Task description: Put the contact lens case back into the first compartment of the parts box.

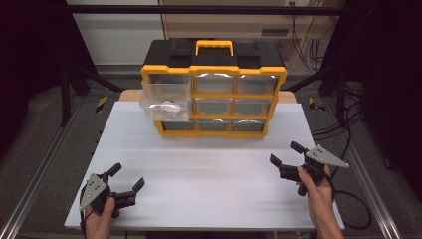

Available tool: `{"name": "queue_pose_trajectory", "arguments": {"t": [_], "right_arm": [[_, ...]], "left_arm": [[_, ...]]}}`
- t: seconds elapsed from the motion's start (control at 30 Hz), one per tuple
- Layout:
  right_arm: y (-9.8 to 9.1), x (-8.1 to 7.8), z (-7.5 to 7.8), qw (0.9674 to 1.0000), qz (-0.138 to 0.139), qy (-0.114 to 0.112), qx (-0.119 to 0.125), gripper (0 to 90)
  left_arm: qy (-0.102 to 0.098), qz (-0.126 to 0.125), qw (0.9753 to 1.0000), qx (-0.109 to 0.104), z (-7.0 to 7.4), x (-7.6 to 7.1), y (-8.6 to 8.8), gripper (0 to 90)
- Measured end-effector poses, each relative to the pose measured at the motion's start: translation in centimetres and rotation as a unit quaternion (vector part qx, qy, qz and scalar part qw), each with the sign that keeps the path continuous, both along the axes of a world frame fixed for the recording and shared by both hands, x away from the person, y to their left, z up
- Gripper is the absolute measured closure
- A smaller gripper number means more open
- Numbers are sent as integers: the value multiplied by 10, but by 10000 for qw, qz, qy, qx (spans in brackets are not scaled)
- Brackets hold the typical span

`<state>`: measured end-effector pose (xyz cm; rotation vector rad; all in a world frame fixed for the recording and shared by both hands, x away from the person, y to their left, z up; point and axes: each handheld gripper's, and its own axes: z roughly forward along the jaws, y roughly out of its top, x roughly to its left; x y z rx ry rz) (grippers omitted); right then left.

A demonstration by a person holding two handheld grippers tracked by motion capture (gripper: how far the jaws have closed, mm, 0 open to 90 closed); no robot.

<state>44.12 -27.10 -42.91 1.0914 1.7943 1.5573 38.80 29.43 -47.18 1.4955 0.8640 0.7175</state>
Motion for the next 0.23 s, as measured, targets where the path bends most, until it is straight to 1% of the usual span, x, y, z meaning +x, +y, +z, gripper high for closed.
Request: {"name": "queue_pose_trajectory", "arguments": {"t": [0.07,0.17,0.23], "right_arm": [[1,-3,-7,10000,25,-12,51,64],[5,-7,-14,10000,46,-37,-14,61],[7,-7,-18,10000,18,-22,-36,57]], "left_arm": [[1,11,10000,-9,0,-2,0,7],[17,45,10000,23,-2,-3,-1,6],[65,57,10000,26,-4,-3,-1,6]]}}
